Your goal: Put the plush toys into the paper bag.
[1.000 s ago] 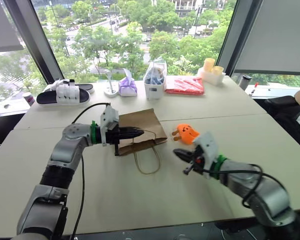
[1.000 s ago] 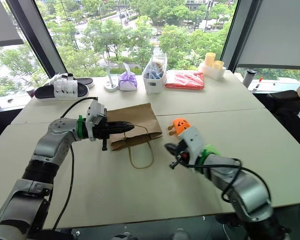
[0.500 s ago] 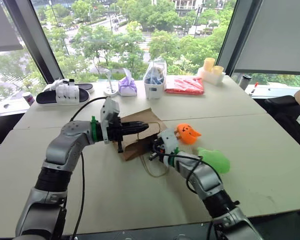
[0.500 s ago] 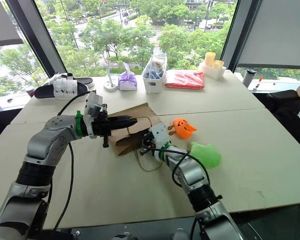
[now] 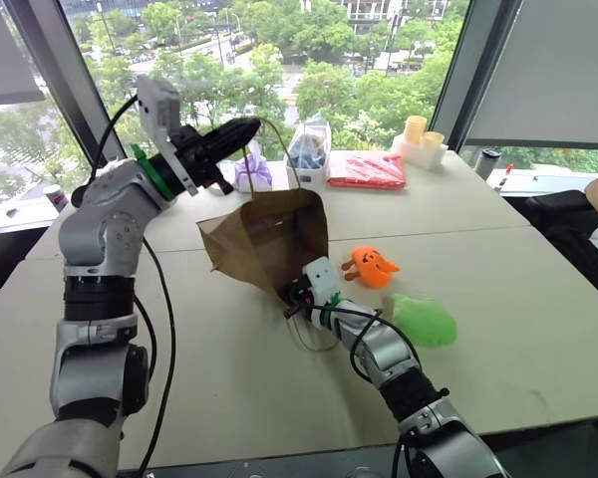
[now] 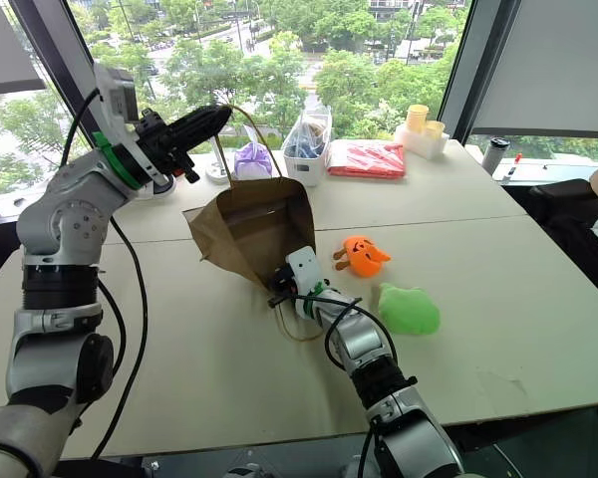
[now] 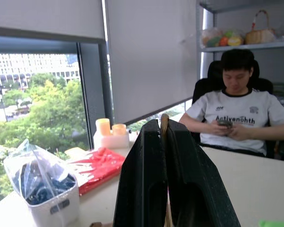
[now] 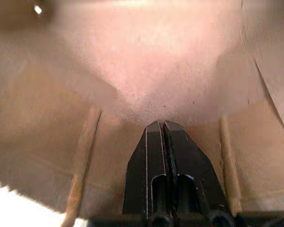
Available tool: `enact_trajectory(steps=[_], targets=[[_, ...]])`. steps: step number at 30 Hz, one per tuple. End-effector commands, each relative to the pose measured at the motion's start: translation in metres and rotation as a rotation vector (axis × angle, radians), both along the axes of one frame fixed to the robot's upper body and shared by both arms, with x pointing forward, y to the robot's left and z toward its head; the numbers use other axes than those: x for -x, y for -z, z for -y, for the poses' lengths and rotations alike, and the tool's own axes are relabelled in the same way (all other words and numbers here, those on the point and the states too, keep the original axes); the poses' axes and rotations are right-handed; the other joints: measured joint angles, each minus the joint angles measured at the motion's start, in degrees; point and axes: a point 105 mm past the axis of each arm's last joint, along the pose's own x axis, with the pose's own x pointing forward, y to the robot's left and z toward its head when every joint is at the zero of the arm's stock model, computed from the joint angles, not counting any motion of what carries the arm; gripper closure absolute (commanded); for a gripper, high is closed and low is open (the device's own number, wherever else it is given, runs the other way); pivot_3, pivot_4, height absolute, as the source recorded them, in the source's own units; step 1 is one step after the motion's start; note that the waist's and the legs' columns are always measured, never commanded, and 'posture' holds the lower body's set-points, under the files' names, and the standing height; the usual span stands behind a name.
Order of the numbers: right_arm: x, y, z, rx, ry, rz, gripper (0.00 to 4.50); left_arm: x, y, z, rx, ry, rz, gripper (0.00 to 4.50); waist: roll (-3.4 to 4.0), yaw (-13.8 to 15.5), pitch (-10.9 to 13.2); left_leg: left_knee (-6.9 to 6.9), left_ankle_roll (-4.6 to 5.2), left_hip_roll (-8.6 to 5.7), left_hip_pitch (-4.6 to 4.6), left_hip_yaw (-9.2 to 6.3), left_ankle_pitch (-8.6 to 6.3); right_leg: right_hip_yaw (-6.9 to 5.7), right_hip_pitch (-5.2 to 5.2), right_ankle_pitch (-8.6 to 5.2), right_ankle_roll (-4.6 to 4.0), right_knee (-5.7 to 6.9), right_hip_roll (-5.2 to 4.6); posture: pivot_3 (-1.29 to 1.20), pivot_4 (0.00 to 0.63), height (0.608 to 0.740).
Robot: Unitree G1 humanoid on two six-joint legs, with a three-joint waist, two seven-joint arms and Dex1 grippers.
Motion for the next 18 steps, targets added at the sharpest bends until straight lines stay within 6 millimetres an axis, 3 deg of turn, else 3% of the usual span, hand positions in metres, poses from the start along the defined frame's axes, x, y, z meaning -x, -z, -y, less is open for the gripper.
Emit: enact_trajectory(steps=[1, 4, 7, 13, 16, 18], targets=[[0.005, 0.012, 0.012, 0.018, 0.031, -0.039, 4.5, 0.009, 0.002, 0.003, -0.011, 0.038, 0.027, 4.38, 0.0, -0.3, 0.0, 0.0, 0.0, 0.0, 0.0, -0.02, 0.0, 0.0, 0.0, 0.0, 0.0, 0.0, 0.0, 0.0, 0.15, 0.74], [0.008, -0.007, 0.02, -0.011, 0.046, 0.012, 4.5, 0.016, 0.035, 0.016, -0.053, 0.099, -0.04, 4.38, 0.01, -0.67, -0.01, 0.0, 0.0, 0.0, 0.0, -0.02, 0.0, 0.01, 0.0, 0.0, 0.0, 0.03, -0.02, 0.0, 0.15, 0.74], [0.017, -0.039, 0.031, -0.038, 0.056, 0.084, 4.5, 0.023, 0.066, 0.026, -0.08, 0.13, -0.098, 4.38, 0.0, -0.64, 0.01, 0.02, 0.0, -0.01, -0.06, -0.07, 0.0, 0.02, -0.04, 0.0, 0.0, 0.05, -0.03, 0.0, 0.15, 0.74], [0.042, -0.08, 0.055, -0.027, 0.068, 0.163, 4.5, 0.029, 0.083, 0.034, -0.082, 0.148, -0.123, 4.38, -0.02, -0.64, 0.02, 0.02, 0.07, 0.0, -0.18, -0.06, -0.04, 0.05, -0.26, 0.0, 0.0, 0.14, -0.03, 0.0, 0.15, 0.74], [0.076, -0.097, 0.103, 0.051, 0.1, 0.178, 3.65, 0.037, 0.086, 0.04, -0.077, 0.186, -0.135, 4.5, 0.0, 0.27, 0.01, 0.01, 0.16, -0.01, -0.18, -0.05, -0.09, 0.04, -0.21, -0.01, 0.0, 0.1, -0.05, 0.0, 0.15, 0.74], [0.09, -0.1, 0.127, 0.129, 0.151, 0.172, 2.7, 0.04, 0.087, 0.04, -0.078, 0.192, -0.138, 4.5, -0.01, 1.06, 0.02, 0.03, 0.29, -0.03, -0.2, -0.04, -0.17, 0.05, -0.14, -0.01, 0.0, -0.07, -0.07, 0.0, 0.15, 0.74]])
